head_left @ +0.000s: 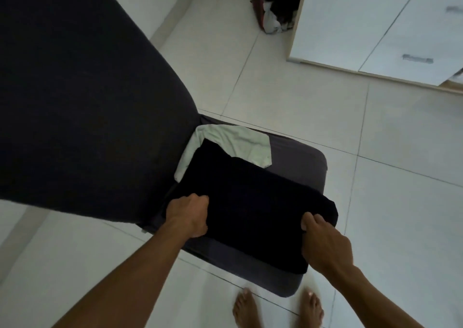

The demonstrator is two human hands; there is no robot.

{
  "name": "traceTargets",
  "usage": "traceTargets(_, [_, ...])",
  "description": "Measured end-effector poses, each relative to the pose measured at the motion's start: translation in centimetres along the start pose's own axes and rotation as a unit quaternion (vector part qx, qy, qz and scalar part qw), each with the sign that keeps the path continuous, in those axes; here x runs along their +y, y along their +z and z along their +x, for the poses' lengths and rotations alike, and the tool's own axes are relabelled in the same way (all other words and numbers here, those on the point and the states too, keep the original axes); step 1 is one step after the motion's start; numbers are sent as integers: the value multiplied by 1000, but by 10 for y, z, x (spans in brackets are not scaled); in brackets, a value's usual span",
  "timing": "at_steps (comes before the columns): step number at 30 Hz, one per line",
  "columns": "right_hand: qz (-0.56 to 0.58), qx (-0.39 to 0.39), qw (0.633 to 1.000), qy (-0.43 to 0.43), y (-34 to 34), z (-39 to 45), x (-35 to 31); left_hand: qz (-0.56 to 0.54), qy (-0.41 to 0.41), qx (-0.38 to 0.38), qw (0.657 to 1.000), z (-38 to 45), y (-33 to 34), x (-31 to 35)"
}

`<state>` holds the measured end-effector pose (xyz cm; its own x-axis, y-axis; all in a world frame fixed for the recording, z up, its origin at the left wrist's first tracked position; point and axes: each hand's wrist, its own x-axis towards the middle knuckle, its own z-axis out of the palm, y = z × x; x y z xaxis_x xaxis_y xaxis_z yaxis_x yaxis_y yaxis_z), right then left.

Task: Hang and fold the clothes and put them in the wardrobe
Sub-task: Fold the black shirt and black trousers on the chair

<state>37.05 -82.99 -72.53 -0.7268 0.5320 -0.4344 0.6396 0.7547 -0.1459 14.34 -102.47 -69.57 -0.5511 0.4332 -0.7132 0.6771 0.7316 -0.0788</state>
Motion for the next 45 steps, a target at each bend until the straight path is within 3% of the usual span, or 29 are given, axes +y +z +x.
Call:
traceTargets(4, [70,35,993,-92,-19,25,-71,-118,-13,14,993,4,-3,-17])
traceTargets(8, [103,37,978,-179,-14,60,-128,-243,-41,160,956,27,-13,-36])
traceTargets(10, [82,45,967,-237,-9,72,-148,-288,-49,208,933,46,-22,-45])
traceTargets(14, [-13,-4,952,-305,14,80,-170,-319,-45,233,917,89,-41,-53])
traceTargets(18, [-27,19,954,-297,35,80,-172,-311,-26,195,930,122,-53,-54])
traceTargets(21, [56,4,953,-299,36,84,-166,-298,-7,166,940,138,-54,-52])
traceTargets(29, [301,-130,906,-267,4,77,-158,-415,-34,217,883,149,-62,-49])
traceTargets(34, [404,-185,869,-217,-6,76,-156,-456,-36,149,877,146,-70,-50])
traceTargets(36, [419,-211,858,-210,-11,77,-156,-464,-35,125,876,146,-74,-52])
traceTargets(41, [398,-274,847,-224,-19,77,-152,-469,-88,214,852,144,-77,-44])
traceTargets(45, [346,-289,856,-254,-12,70,-150,-491,-121,204,838,140,-78,-41])
